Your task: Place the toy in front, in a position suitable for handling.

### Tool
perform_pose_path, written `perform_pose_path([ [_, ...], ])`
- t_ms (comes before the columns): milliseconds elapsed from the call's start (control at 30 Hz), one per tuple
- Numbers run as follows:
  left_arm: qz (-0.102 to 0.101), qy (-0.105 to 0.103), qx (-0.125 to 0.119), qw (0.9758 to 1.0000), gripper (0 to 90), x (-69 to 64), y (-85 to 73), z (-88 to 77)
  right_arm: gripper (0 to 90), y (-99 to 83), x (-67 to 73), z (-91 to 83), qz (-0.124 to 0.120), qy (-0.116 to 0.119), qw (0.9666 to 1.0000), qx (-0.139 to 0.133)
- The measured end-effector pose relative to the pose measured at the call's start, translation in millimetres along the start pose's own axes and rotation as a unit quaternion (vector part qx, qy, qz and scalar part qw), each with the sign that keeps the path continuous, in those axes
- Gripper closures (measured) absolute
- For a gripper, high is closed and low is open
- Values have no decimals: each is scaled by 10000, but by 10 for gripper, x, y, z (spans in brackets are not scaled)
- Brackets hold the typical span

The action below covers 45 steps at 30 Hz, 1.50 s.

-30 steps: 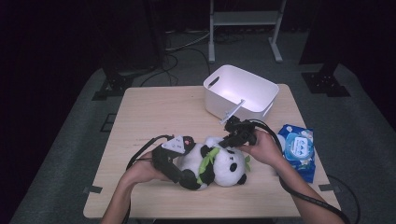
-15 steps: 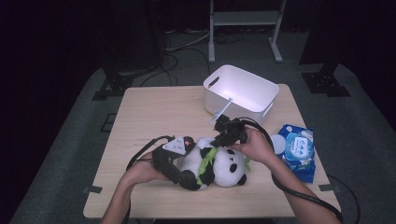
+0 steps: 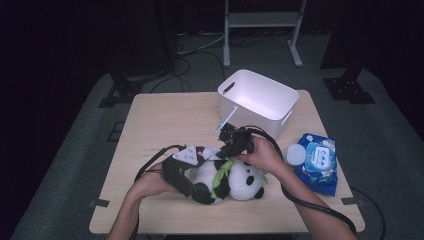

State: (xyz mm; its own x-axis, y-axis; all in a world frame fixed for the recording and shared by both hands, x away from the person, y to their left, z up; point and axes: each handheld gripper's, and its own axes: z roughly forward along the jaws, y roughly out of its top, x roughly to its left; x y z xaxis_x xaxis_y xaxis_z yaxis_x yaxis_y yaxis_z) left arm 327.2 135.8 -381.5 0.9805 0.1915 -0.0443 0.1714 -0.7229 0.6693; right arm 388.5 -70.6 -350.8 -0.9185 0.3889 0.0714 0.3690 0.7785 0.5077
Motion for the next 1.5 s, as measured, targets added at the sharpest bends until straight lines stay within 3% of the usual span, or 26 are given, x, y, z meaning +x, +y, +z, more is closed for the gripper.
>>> perform_pose_path([
  [200, -5, -73, -79, 9999, 123, -4, -16, -105, 816, 4, 61, -107, -117, -25, 9999, -110],
  [400, -80, 109, -64, 9999, 109, 31, -98, -236, 816, 83, 176, -135, -284, 54, 9994, -204],
  [600, -289, 271, -314, 9987, 106, 92, -212, -396, 814, 173, 300, -86, -460, 119, 9988, -135],
  [733, -333, 368, -318, 9983, 105, 126, -271, -483, 814, 219, 367, -14, -584, 164, 9981, -44],
  [867, -361, 385, -323, 9981, 104, 128, -289, -497, 814, 227, 438, 98, -631, 303, 9975, 69],
  [1167, -354, 409, -325, 9980, 104, 133, -306, -498, 810, 246, 617, 157, -725, 776, 9942, 176],
  [1300, -340, 392, -301, 9982, 104, 130, -299, -487, 810, 256, 657, 214, -819, 715, 9937, 280],
  [1500, -341, 374, -272, 9983, 104, 134, -300, -461, 810, 273, 558, 131, -710, 498, 9962, 100],
])
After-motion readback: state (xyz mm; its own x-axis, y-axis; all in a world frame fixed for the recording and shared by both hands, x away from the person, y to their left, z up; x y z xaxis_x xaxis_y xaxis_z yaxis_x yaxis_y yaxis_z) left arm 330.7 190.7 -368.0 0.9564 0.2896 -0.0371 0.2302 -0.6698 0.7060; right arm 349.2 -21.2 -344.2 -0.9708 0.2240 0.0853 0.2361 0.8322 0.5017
